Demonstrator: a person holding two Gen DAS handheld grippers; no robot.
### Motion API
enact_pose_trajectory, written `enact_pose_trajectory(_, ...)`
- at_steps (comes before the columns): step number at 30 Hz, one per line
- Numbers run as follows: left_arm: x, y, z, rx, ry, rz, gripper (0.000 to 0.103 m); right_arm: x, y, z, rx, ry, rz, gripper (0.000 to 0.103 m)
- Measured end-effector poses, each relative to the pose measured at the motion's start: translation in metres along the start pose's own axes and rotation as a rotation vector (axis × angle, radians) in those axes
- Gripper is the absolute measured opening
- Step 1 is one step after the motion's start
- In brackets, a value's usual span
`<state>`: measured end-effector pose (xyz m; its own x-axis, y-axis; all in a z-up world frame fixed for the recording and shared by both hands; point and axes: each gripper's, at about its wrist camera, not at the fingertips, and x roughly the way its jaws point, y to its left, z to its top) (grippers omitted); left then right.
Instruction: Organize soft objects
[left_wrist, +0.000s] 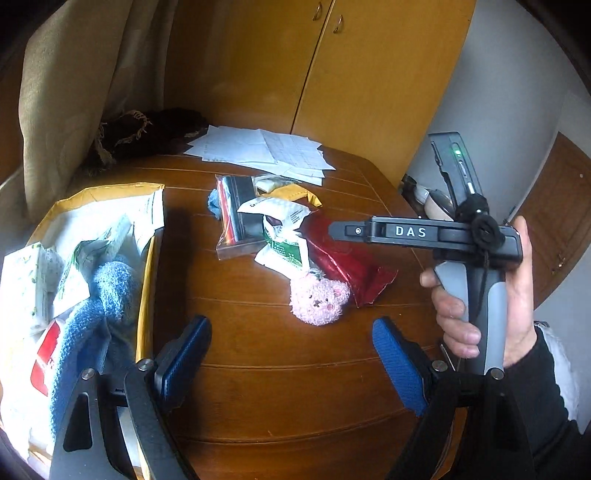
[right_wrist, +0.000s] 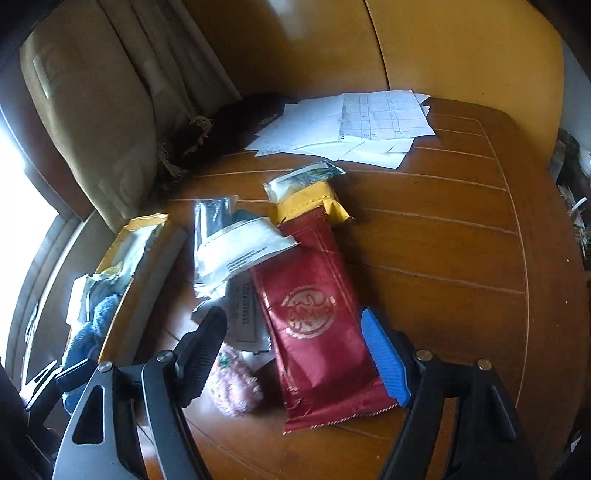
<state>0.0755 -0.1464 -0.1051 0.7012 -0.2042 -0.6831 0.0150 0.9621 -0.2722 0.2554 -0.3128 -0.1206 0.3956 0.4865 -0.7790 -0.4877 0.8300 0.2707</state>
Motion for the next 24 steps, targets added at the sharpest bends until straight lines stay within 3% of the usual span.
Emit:
enact_pose_trajectory(4, 0.003, 0.006, 0.0, -0.011, 0.012, 0.003, 0.091, 0.023, 0.0, 0.01, -0.026, 0.058, 0.001, 0.077)
enact_pose_trajectory(11, 0.011, 0.01, 0.001, -0.029, 0.023, 0.0, 0.091, 0.05, 0.008, 0.007, -0.077, 0.11, -0.071, 0.08)
enact_pose_trajectory(15, 0.017, 0.003, 0.0, -0.009, 0.044, -0.011, 0.091, 0.047, 0.005, 0.001, -0.077, 0.109, -0.112, 0.08)
enact_pose_trajectory(16, 0.019, 0.0, 0.0, -0.001, 0.046, -0.012, 0.091, 0.044, 0.003, -0.001, -0.07, 0.106, -0.113, 0.071)
enact_pose_trajectory(19, 0.027, -0.01, 0.001, 0.023, 0.06, -0.016, 0.091, 0.034, -0.003, -0.01, -0.044, 0.111, -0.107, 0.068)
enact_pose_trajectory(24, 0.056, -0.027, 0.006, 0.07, 0.1, 0.011, 0.091, 0.017, -0.018, -0.025, 0.064, 0.125, -0.093, 0.067)
